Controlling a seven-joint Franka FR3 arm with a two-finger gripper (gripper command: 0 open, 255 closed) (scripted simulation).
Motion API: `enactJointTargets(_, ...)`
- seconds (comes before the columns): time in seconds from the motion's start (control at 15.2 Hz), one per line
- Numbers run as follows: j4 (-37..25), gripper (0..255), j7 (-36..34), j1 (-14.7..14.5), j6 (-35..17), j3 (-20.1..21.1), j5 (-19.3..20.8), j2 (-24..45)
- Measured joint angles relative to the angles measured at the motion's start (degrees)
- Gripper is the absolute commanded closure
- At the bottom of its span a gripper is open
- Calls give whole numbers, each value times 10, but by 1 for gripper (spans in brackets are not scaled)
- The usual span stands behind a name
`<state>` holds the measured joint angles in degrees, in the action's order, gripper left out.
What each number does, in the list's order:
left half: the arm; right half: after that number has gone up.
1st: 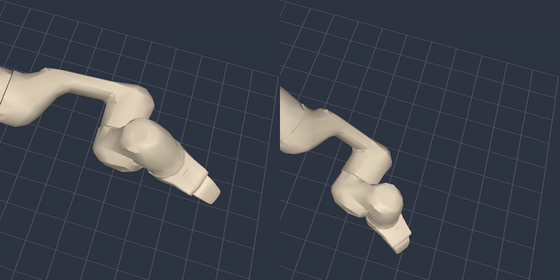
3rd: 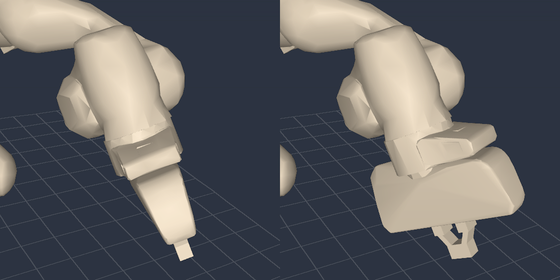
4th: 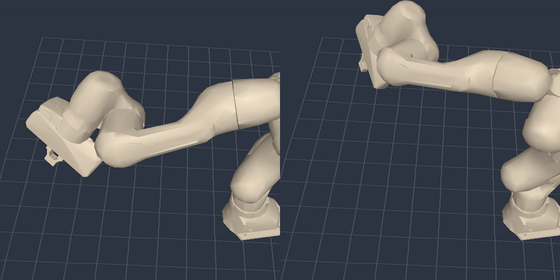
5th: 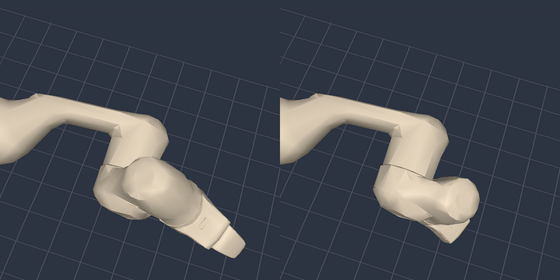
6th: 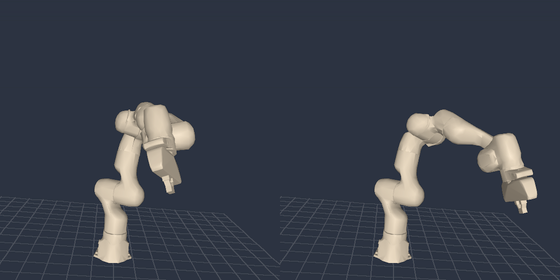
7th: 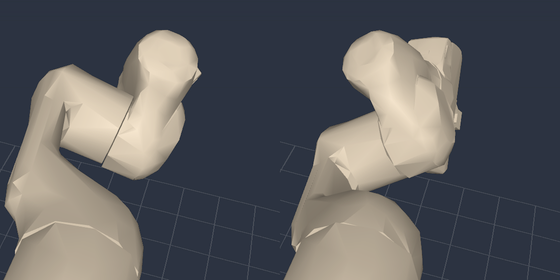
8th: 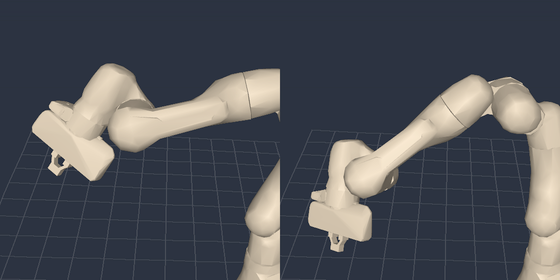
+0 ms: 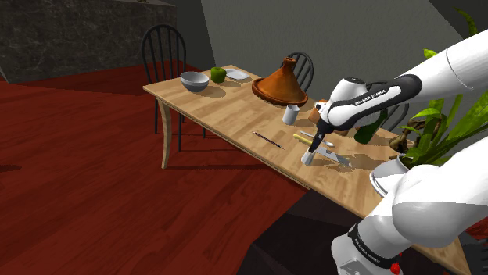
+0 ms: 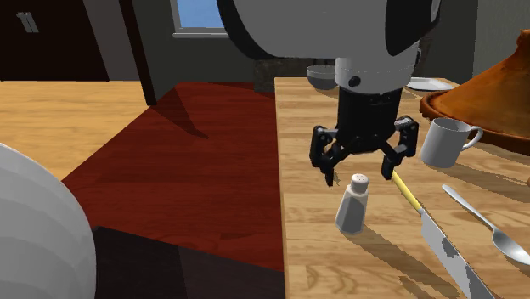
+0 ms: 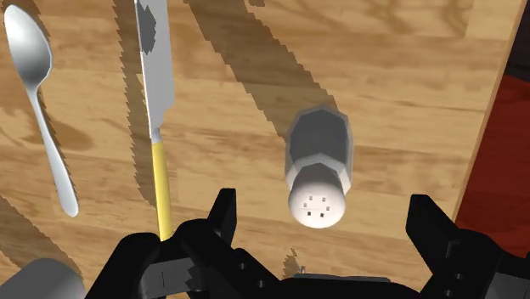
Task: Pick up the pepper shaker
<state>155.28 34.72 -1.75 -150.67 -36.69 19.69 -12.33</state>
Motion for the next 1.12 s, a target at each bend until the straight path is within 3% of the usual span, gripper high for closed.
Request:
enactJointTargets(0.2, 5, 0, 11, -9, -34, -9, -16, 30)
enactJointTargets(0.26, 5, 255, 13, -10, -38, -10, -18, 34)
enactJointTargets(0.92, 5, 255, 14, -11, -42, -11, -21, 38)
enactJointTargets(1.12, 1, 255, 7, -6, -19, -6, -10, 18)
